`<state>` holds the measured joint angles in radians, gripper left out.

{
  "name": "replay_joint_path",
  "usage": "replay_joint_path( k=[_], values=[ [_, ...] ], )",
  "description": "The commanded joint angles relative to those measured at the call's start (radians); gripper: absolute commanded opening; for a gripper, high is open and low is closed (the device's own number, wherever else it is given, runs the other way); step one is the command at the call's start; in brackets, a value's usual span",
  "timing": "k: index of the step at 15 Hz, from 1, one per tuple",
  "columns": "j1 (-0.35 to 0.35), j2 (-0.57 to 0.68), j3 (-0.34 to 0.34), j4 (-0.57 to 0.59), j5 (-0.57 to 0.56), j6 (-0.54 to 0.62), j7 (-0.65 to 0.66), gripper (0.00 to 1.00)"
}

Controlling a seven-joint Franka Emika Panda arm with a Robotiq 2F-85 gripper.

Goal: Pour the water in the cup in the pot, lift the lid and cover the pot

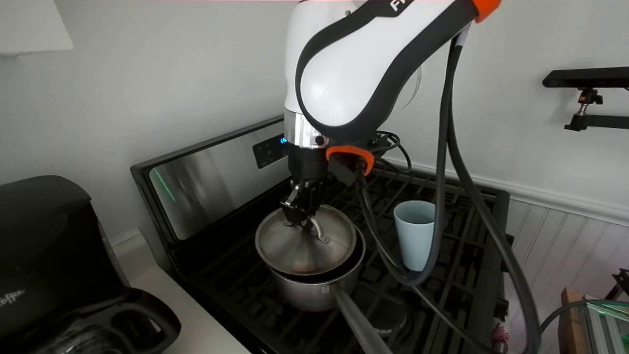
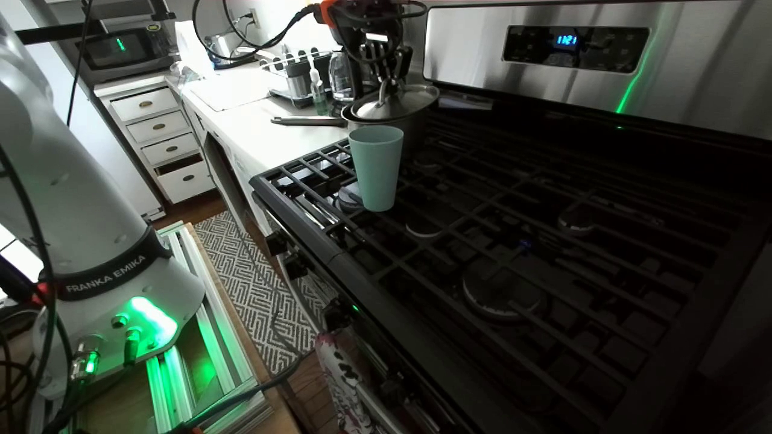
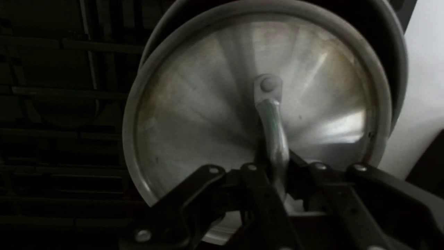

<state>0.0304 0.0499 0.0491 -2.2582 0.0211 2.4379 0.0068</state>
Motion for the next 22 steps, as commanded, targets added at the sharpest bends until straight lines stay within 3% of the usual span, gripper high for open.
replay_joint_path(
  k=[1,22],
  values=[
    [0.008,0.004,0.006,-0.003,0.033,0.017,-0.024,0.02],
    [0.019,-0.026,0.011,-0.045,-0.071,-0.008,-0.026,0.02]
  ],
)
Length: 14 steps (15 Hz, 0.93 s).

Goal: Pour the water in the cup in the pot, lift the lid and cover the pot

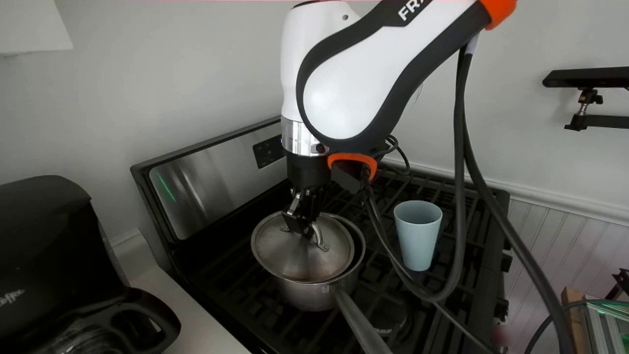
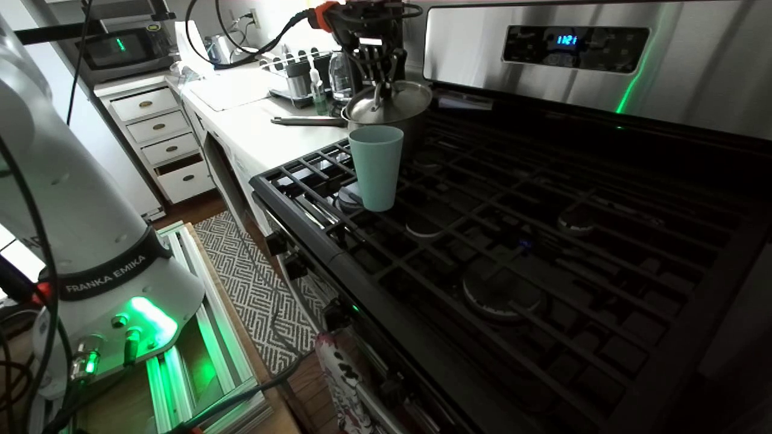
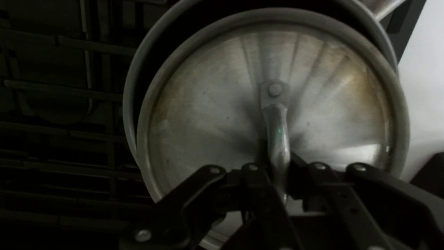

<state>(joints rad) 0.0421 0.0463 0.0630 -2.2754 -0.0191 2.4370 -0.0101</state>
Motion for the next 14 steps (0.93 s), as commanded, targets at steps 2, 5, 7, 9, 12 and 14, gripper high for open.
replay_joint_path(
  k=[2,5,7,9,12,14],
  values=[
    [0.009,-0.03,-0.002,-0.029,-0.051,-0.021,-0.009,0.02],
    [0.012,-0.034,-0.001,-0.027,-0.088,-0.042,-0.007,0.02],
    [0.015,-0.03,0.001,-0.024,-0.106,-0.053,-0.009,0.02],
    [0.018,-0.024,0.003,-0.022,-0.12,-0.055,-0.013,0.02],
    [0.021,-0.017,0.005,-0.019,-0.118,-0.052,-0.023,0.02],
    [0.021,-0.015,0.005,-0.017,-0.124,-0.051,-0.026,0.04]
  ],
)
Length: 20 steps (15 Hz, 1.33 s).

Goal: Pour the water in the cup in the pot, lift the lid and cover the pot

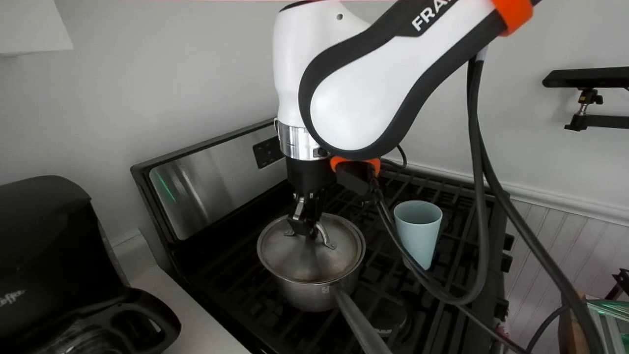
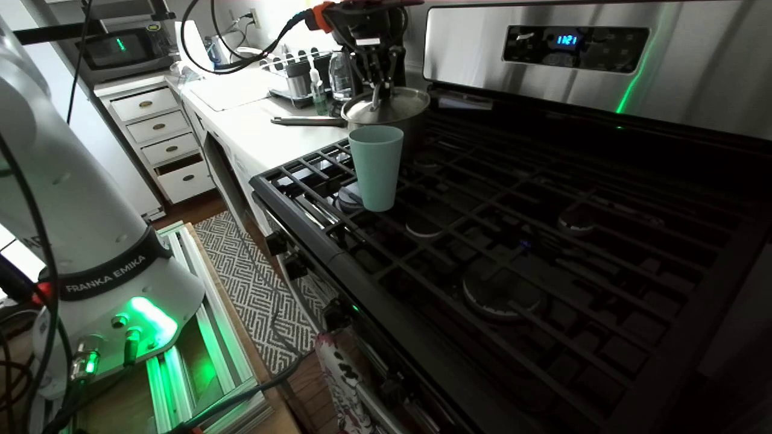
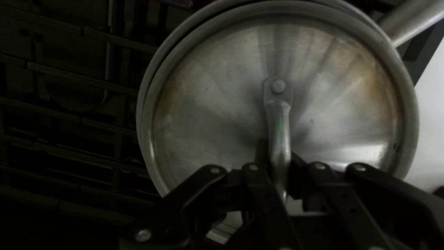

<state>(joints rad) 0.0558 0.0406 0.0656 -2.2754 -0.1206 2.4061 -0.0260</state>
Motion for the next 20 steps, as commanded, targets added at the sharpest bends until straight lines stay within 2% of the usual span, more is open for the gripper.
replay_joint_path(
  k=[1,2,6,10,12,17,18,20],
  values=[
    [0.007,-0.01,0.001,-0.016,-0.024,-0.02,-0.01,0.15],
    [0.006,-0.013,0.0,-0.018,-0.026,-0.014,-0.006,0.36],
    [0.002,-0.039,-0.002,-0.028,-0.018,0.006,-0.031,0.61],
    [0.001,-0.076,-0.004,-0.036,-0.025,0.014,-0.048,0.9],
    [0.001,-0.079,-0.003,-0.031,-0.026,0.008,-0.051,0.99],
    [0.001,-0.073,-0.003,-0.031,-0.009,0.003,-0.072,0.98],
    [0.001,-0.07,-0.003,-0.033,-0.007,0.004,-0.075,0.74],
    [0.001,-0.067,-0.003,-0.036,0.001,0.002,-0.086,0.69]
  ],
)
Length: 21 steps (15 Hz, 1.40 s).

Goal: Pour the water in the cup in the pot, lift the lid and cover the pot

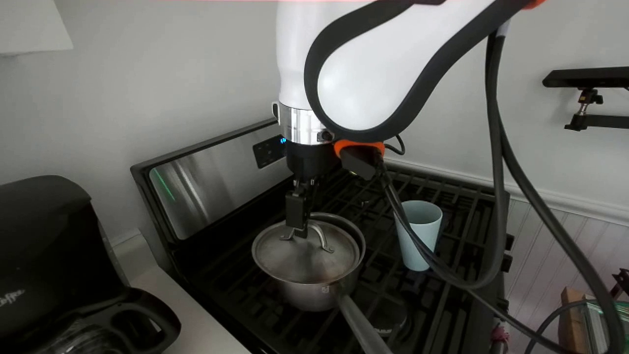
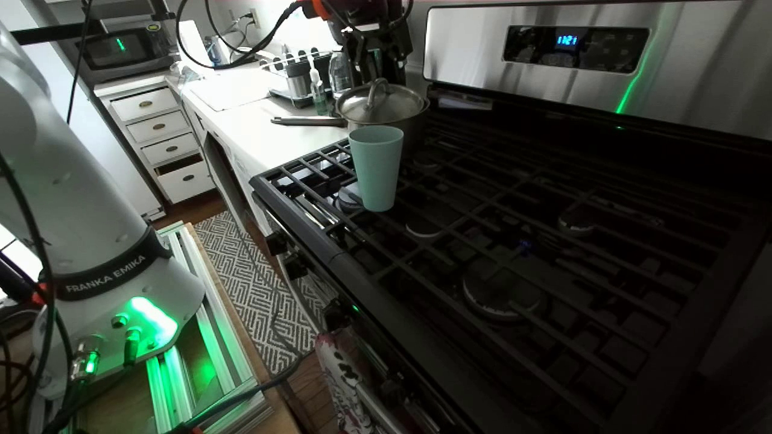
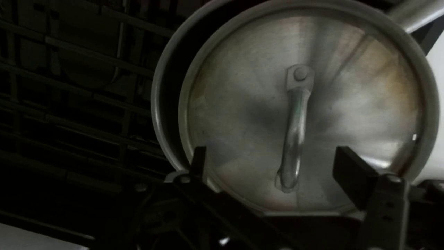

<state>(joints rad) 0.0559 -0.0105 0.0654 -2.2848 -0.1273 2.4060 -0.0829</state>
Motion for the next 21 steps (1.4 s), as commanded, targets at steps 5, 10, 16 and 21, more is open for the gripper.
replay_joint_path(
  k=[5,10,16,21],
  values=[
    [0.001,-0.011,-0.002,-0.036,0.01,-0.009,-0.039,0.33],
    [0.001,-0.024,-0.003,-0.044,0.008,-0.008,-0.037,0.01],
    [0.0,-0.016,-0.004,-0.036,-0.005,-0.017,-0.028,0.04],
    [-0.002,-0.018,-0.006,-0.035,-0.019,-0.02,-0.014,0.54]
  ],
)
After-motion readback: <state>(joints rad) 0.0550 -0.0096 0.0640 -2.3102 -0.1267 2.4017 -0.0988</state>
